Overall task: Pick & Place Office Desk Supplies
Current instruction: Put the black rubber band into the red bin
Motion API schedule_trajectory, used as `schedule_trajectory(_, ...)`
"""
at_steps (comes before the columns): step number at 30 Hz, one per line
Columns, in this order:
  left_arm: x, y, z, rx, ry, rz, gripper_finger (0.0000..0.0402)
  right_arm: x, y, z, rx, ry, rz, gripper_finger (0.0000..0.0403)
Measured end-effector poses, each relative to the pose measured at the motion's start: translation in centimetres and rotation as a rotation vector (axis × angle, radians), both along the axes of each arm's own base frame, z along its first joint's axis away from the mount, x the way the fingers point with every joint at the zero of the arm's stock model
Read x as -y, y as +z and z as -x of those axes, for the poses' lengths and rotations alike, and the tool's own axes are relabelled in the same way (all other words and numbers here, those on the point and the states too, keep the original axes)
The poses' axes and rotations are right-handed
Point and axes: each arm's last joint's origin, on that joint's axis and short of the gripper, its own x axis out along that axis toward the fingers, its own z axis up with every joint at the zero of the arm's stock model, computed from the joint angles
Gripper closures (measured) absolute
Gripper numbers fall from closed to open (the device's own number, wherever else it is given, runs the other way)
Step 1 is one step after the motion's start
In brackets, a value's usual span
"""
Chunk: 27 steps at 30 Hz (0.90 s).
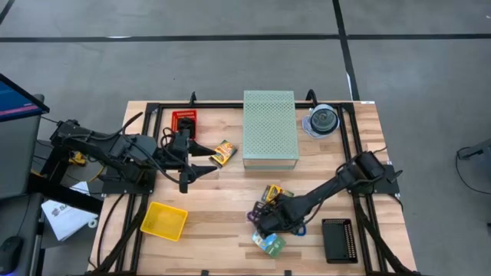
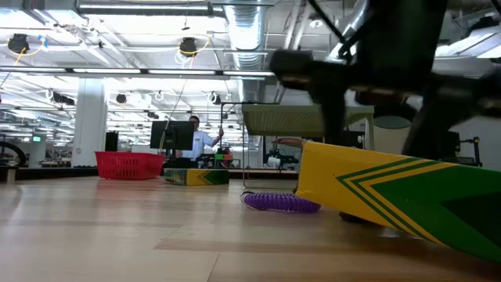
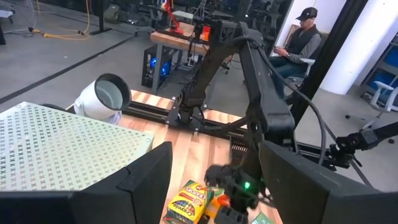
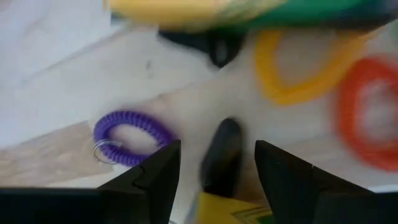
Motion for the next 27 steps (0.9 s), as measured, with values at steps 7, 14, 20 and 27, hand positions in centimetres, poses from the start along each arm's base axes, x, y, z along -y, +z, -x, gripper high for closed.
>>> schedule_trajectory(7, 0.0, 0.0, 0.0, 0.0, -0.001, 0.0, 0.0165, -0.2, -0.9, -0.5, 0.011, 0.001, -0.01, 0.0202)
schedule_trajectory(14, 0.0, 0.0, 0.0, 0.0, -0.001, 0.0, 0.0165, 0.1, -1.4, -0.6, -0.015, -0.005, -0.003, 0.0255)
schedule_trajectory(20, 0.0, 0.0, 0.0, -0.001, -0.001, 0.0, 0.0165, 0.1, -1.5, -0.3, -0.042, -0.004, 0.011, 0.0351)
schedule_trajectory(27, 0.0, 0.0, 0.0, -0.003, -0.001, -0.001, 0.0165, 0.4, -1.2, -0.1, -0.025, -0.015, 0.083, 0.0387)
